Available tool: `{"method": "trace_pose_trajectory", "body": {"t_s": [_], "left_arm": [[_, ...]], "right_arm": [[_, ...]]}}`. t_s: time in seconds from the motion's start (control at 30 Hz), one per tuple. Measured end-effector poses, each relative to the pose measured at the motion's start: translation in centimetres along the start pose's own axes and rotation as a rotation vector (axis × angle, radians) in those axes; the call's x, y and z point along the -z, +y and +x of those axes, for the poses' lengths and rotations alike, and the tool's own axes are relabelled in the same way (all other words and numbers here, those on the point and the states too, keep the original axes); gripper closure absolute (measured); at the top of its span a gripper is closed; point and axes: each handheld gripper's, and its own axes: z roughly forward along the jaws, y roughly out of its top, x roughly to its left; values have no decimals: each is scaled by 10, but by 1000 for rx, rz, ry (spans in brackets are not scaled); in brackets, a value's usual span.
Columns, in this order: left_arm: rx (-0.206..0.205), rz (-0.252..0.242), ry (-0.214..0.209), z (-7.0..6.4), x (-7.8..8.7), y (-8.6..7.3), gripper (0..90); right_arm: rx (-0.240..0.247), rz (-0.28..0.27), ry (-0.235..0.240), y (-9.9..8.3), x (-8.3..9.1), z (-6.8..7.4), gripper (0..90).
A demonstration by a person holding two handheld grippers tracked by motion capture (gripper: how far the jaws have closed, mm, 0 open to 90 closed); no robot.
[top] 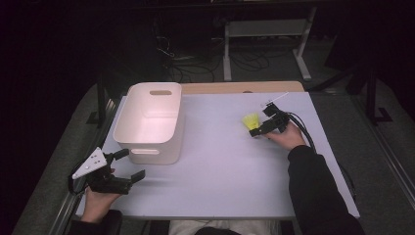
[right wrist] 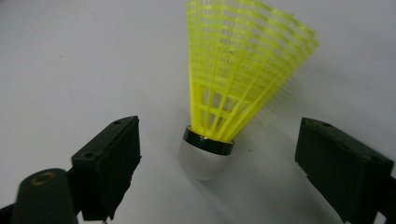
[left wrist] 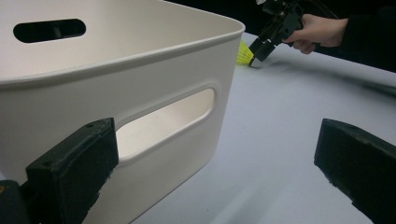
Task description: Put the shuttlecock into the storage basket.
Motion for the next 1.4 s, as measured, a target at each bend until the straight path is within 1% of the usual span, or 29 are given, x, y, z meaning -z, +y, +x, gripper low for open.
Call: {"method": "trace_pose_trajectory", "body": {"t_s": [0.13, 0.3, 0.33, 0.37, 0.47, 0.57, 0.7, 0.8, 1.03, 1.2, 1.4], "left_arm": [[0, -1, -3, 0, 0, 0, 0], [1, -2, -3, 0, 0, 0, 0], [1, -2, -3, 0, 0, 0, 0], [1, -2, -3, 0, 0, 0, 0], [1, -3, -2, 0, 0, 0, 0], [1, -2, -2, 0, 0, 0, 0], [1, -3, -1, 0, 0, 0, 0], [1, -3, -2, 0, 0, 0, 0], [0, -3, -1, 0, 0, 0, 0], [1, -2, -1, 0, 0, 0, 0], [1, -3, -1, 0, 0, 0, 0]], "right_arm": [[10, 3, 5, 1, -1, 3, 223], [21, 6, -6, 1, -1, 6, 335], [21, 6, -6, 1, -1, 6, 335], [14, 11, -10, 1, 0, 6, 415], [19, 9, -16, 1, 1, 6, 468], [14, 7, -16, 2, 2, 7, 501], [2, 19, -13, 2, 2, 5, 535], [-17, 26, -12, 1, 2, 4, 554], [-33, 29, -9, 1, 3, 1, 629], [-40, 26, -10, 1, 6, 1, 634], [-32, 21, -5, 2, 10, 1, 634]]}}
